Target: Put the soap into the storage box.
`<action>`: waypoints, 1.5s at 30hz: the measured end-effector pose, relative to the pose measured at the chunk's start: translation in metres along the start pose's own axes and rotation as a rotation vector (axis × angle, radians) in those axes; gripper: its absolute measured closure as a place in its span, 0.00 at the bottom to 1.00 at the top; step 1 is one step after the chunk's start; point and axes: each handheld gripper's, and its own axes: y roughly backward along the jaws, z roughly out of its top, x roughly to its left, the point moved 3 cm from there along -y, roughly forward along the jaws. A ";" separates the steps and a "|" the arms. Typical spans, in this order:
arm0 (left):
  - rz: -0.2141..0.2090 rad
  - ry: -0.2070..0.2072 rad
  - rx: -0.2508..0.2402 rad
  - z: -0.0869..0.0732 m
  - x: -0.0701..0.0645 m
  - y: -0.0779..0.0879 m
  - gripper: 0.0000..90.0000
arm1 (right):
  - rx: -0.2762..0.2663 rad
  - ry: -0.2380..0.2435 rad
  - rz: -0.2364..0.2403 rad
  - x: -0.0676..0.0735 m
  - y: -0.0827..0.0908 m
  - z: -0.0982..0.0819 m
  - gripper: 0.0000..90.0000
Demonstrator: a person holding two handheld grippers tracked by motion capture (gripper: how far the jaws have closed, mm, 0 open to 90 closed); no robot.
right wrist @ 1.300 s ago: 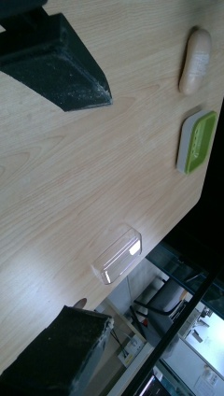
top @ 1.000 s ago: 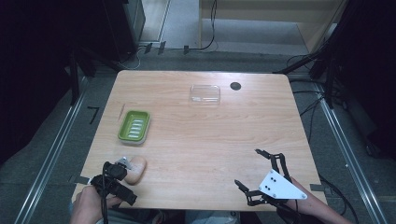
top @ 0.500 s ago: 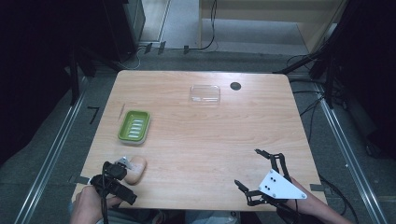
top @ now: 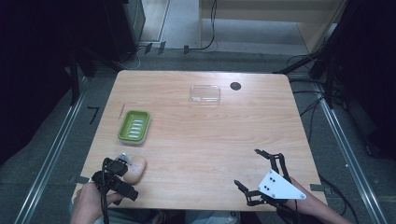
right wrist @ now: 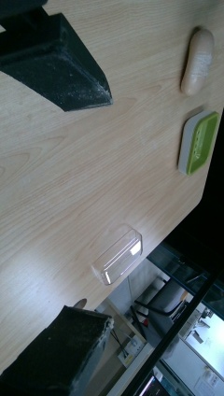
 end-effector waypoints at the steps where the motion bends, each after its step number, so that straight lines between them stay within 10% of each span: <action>1: -0.001 -0.005 0.000 0.001 0.000 0.000 0.02 | 0.000 0.000 0.000 0.000 0.000 0.000 0.00; 45: -0.038 0.009 -0.008 0.058 0.016 -0.007 0.00 | -0.005 -0.006 0.003 0.000 -0.001 0.000 0.00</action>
